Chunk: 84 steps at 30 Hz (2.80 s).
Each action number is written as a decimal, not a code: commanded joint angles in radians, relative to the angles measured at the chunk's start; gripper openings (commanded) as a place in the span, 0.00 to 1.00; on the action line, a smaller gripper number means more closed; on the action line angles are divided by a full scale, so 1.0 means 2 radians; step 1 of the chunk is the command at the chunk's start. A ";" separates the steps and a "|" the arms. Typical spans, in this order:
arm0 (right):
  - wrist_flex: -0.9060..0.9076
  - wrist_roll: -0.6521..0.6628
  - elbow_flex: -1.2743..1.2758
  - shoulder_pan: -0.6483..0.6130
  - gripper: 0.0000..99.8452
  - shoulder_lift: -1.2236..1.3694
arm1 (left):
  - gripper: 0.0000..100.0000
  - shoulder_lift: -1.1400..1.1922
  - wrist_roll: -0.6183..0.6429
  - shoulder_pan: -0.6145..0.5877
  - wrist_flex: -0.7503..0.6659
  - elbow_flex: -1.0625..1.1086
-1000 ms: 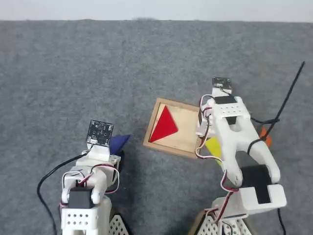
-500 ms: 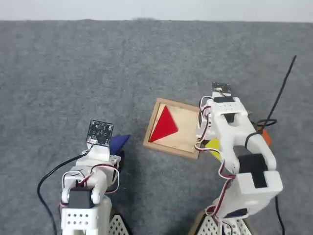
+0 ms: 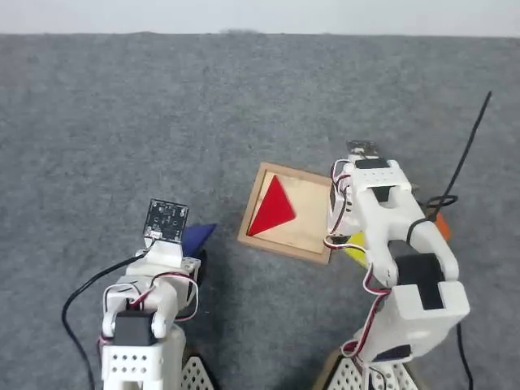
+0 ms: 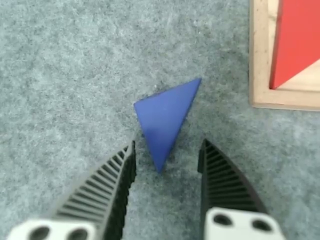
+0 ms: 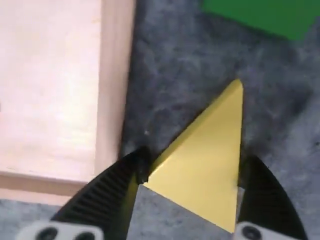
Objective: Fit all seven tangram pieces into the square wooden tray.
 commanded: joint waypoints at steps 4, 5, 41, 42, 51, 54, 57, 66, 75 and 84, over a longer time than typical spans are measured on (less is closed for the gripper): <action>0.027 0.040 -0.014 0.003 0.31 -0.026 | 0.20 -0.009 0.005 0.002 0.001 -0.005; 0.027 0.047 -0.012 0.002 0.31 -0.030 | 0.20 -0.009 0.005 0.002 0.001 -0.005; 0.047 0.189 0.027 -0.001 0.35 -0.057 | 0.20 -0.009 0.005 0.002 0.001 -0.005; 0.043 0.189 0.027 -0.001 0.35 -0.050 | 0.20 -0.009 0.005 0.002 0.001 -0.005; 0.023 0.186 0.025 0.003 0.29 -0.037 | 0.20 -0.009 0.005 0.002 0.001 -0.005; 0.007 0.189 0.025 0.005 0.21 -0.036 | 0.20 -0.009 0.005 0.002 0.001 -0.005; 0.007 0.199 0.025 0.004 0.18 -0.036 | 0.20 -0.009 0.005 0.002 0.001 -0.005; 0.003 0.209 0.039 0.005 0.17 -0.043 | 0.20 -0.009 0.005 0.002 0.001 -0.005; 0.068 0.209 -0.019 0.000 0.17 -0.112 | 0.20 -0.009 0.005 0.002 0.001 -0.005; 0.092 0.209 -0.035 0.004 0.18 -0.124 | 0.20 -0.009 0.005 0.002 0.001 -0.005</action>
